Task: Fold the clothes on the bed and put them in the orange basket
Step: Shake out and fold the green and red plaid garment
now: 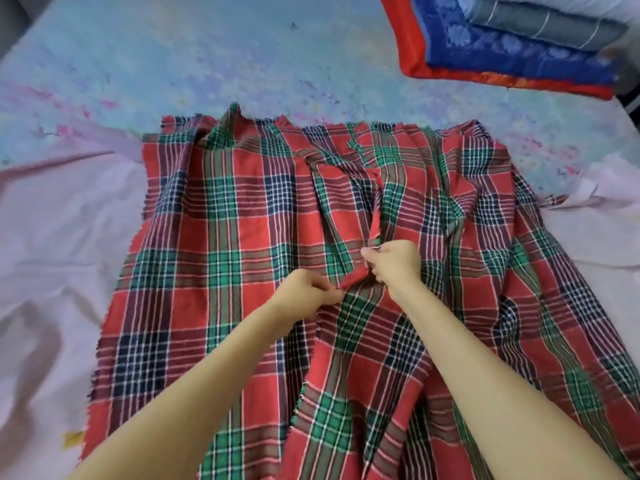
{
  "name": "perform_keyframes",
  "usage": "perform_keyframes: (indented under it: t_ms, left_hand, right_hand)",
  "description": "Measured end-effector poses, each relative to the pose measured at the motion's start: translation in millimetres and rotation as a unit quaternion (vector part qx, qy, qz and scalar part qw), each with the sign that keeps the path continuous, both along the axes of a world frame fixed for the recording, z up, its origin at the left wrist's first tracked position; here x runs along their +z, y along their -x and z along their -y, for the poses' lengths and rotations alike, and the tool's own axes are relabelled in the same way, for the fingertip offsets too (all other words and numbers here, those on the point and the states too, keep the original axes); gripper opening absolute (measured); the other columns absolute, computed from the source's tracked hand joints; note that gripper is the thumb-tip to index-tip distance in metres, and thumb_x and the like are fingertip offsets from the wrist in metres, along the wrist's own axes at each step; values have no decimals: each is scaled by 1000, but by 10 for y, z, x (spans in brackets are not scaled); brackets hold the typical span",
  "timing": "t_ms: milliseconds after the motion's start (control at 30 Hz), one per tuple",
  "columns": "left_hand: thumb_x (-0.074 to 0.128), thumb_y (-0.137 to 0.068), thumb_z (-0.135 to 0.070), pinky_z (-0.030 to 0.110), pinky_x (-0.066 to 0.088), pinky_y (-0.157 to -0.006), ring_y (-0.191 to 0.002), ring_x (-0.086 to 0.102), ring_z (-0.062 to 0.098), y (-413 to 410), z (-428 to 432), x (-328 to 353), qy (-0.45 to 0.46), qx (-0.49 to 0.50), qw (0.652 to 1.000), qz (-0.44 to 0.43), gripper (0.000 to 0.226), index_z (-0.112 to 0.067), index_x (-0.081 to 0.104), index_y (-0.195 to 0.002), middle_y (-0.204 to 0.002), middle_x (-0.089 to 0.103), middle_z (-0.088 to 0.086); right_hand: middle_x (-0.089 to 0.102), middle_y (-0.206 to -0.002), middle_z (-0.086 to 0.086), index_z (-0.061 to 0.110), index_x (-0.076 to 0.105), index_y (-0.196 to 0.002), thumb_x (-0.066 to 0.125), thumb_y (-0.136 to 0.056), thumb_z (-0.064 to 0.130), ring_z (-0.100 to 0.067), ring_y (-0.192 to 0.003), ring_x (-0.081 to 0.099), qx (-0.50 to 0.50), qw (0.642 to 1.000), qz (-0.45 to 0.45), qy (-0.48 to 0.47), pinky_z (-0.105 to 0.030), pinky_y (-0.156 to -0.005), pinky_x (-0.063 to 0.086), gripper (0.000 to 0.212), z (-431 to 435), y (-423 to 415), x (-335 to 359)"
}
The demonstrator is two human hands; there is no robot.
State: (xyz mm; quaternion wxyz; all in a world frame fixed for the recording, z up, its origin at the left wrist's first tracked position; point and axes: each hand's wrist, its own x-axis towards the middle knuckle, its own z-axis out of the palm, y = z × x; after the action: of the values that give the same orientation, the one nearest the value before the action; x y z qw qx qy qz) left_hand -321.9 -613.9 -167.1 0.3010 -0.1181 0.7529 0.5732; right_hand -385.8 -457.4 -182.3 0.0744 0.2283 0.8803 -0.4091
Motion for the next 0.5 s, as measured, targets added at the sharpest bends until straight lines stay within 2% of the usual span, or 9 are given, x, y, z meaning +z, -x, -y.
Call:
perform_keyframes:
  t_ms: [67,133,200,233,300,367,400,433,500]
  left_hand:
    - [66,-86,-19,16,44,-54,-63,56,11,-59,210,172,-74,19,996,44,18,-13,64,-69,-66,62,-1]
    - [57,-90,-33,19,49,-58,-66,61,13,-34,438,306,-155,111,978,81,30,-13,66,-70,-65,65,0]
    - [45,-91,-51,19,47,-49,-49,58,13,98,664,457,-250,213,936,124,50,-14,60,-61,-55,57,0]
    - [44,-90,-55,18,44,-42,-40,54,12,171,742,553,-265,248,923,129,54,-14,56,-57,-51,52,1]
    - [56,-89,-44,15,40,-36,-33,48,11,338,840,624,-220,283,928,100,47,-13,54,-54,-46,50,1]
    - [67,-84,-18,18,47,-43,-44,56,14,476,914,601,-137,310,940,25,22,-8,61,-65,-60,58,6]
    - [68,-81,-11,21,50,-50,-56,61,17,515,938,559,-46,313,948,-39,6,-7,65,-78,-71,63,7]
    - [66,-82,-10,24,51,-58,-66,63,19,541,1003,541,91,301,942,-119,11,-8,67,-93,-81,66,6]
    - [57,-88,-9,28,50,-72,-86,65,22,522,1035,568,288,215,889,-282,27,-15,66,-113,-101,69,3]
  right_hand:
    - [45,-53,-14,9,47,-51,72,-78,14,-22,-51,45,-4,996,-60,63,-36,-52,36,37,215,-35,218]
    - [42,-47,-9,14,46,-44,69,-80,13,-20,-47,42,89,991,-74,72,-33,-50,34,42,565,-109,514]
    - [46,-49,-5,14,55,-51,67,-82,8,-17,-43,41,228,957,4,177,-25,-43,32,34,913,-275,864]
    - [50,-52,-6,6,60,-60,66,-83,6,-14,-42,43,307,925,64,215,-22,-39,33,23,1032,-354,991]
    - [56,-56,-14,-6,61,-72,66,-84,7,-9,-41,48,423,871,149,202,-19,-39,36,18,1134,-423,1099]
    - [59,-56,-13,-1,59,-64,67,-84,7,-9,-43,53,463,853,178,162,-19,-40,40,23,1129,-344,1105]
    - [60,-57,-10,3,59,-63,66,-85,6,-9,-45,56,468,850,198,137,-18,-40,42,23,1100,-276,1097]
    - [63,-61,-9,3,62,-67,65,-86,5,-9,-49,59,474,846,217,108,-17,-41,44,19,1103,-188,1102]
    - [67,-72,-13,-3,68,-83,63,-86,4,-12,-54,61,470,844,254,48,-18,-44,48,9,1035,-40,1037]
